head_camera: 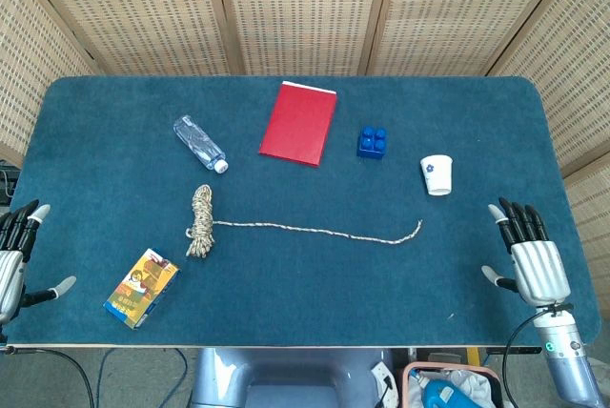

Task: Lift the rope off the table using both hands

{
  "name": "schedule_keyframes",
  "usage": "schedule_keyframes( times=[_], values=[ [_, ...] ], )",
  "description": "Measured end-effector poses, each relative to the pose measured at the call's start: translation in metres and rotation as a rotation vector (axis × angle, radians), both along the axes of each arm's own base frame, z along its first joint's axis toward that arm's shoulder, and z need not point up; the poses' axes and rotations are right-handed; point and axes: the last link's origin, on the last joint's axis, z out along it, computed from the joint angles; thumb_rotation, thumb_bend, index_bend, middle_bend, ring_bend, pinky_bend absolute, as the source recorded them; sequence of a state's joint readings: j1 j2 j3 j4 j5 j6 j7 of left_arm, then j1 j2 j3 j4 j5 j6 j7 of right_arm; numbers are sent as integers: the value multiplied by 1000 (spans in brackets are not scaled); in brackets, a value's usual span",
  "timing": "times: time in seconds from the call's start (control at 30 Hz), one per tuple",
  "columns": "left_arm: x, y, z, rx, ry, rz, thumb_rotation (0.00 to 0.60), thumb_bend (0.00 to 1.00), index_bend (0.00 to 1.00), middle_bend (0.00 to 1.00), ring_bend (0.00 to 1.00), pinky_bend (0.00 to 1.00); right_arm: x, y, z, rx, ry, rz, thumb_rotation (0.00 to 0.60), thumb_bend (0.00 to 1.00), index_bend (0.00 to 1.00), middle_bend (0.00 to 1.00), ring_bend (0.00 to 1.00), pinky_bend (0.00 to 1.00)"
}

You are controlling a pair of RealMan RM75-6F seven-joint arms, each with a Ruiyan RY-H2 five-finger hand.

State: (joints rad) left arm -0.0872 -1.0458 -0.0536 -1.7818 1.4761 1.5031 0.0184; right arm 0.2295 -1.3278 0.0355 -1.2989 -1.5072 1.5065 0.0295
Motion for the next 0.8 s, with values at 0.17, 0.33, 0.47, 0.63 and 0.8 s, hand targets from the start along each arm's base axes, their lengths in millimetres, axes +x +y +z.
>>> schedule_keyframes(
  times=[0.17,0.33,0.47,0.63,0.8],
  values=[
    [0,0,0,0,-2,3,600,0,0,0,0,0,4,2,-1,5,-9,8,600,0,0,0,0,0],
    [-1,2,-1,-4,-4,9,600,0,0,0,0,0,19,-9,-8,81,-37,51,600,0,0,0,0,0],
    [-3,5,0,-1,-5,18,600,0,0,0,0,0,44,-27,-18,158,-57,115,600,0,120,0,0,0],
    [-5,10,-2,-11,-1,26,600,0,0,0,0,0,82,-55,-41,306,-96,133,600,111,380,0,0,0],
    [-8,13,-2,-12,2,39,600,0,0,0,0,0,117,-86,-71,402,-114,104,600,196,445,0,0,0]
  ],
)
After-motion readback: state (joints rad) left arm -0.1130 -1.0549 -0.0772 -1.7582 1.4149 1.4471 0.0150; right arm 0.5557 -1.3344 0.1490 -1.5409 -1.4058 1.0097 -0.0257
